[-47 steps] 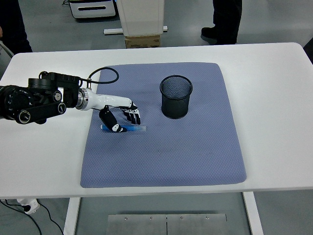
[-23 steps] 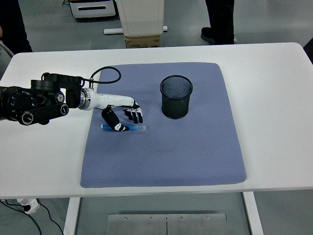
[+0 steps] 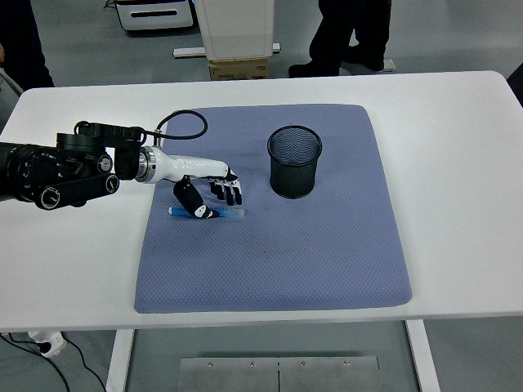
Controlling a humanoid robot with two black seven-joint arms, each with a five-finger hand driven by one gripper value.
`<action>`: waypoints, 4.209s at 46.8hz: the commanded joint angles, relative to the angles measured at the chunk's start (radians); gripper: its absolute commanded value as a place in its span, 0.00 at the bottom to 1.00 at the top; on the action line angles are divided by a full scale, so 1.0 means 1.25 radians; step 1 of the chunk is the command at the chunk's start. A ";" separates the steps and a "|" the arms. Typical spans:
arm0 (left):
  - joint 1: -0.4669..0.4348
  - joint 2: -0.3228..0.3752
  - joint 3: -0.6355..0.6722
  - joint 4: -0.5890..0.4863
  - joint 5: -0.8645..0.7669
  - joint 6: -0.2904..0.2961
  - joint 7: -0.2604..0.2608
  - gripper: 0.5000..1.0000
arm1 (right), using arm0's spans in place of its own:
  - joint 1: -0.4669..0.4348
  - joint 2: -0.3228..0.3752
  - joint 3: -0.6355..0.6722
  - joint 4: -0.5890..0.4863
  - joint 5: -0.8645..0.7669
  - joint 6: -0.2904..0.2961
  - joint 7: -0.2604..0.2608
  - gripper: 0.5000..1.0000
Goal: Left hand places marker in pen holder
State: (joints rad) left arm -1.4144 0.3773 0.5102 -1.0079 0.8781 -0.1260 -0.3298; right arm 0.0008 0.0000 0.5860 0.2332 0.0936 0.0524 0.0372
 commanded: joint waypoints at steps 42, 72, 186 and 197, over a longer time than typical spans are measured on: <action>0.010 -0.007 0.001 0.000 0.053 0.016 -0.001 0.21 | -0.001 0.000 0.000 0.000 0.000 0.000 0.001 1.00; 0.007 -0.006 -0.002 0.000 0.042 0.017 -0.004 0.00 | -0.001 0.000 0.000 0.000 0.000 0.000 0.000 1.00; -0.109 -0.004 -0.011 -0.001 -0.147 -0.024 -0.004 0.00 | -0.001 0.000 0.000 0.000 0.000 0.000 0.001 1.00; -0.142 -0.002 -0.020 0.000 -0.164 -0.043 -0.004 0.00 | -0.001 0.000 0.000 0.000 0.000 0.000 0.000 1.00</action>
State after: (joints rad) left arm -1.5827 0.3743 0.4932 -1.0086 0.6832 -0.1702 -0.3343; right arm 0.0004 0.0000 0.5860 0.2331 0.0936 0.0521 0.0379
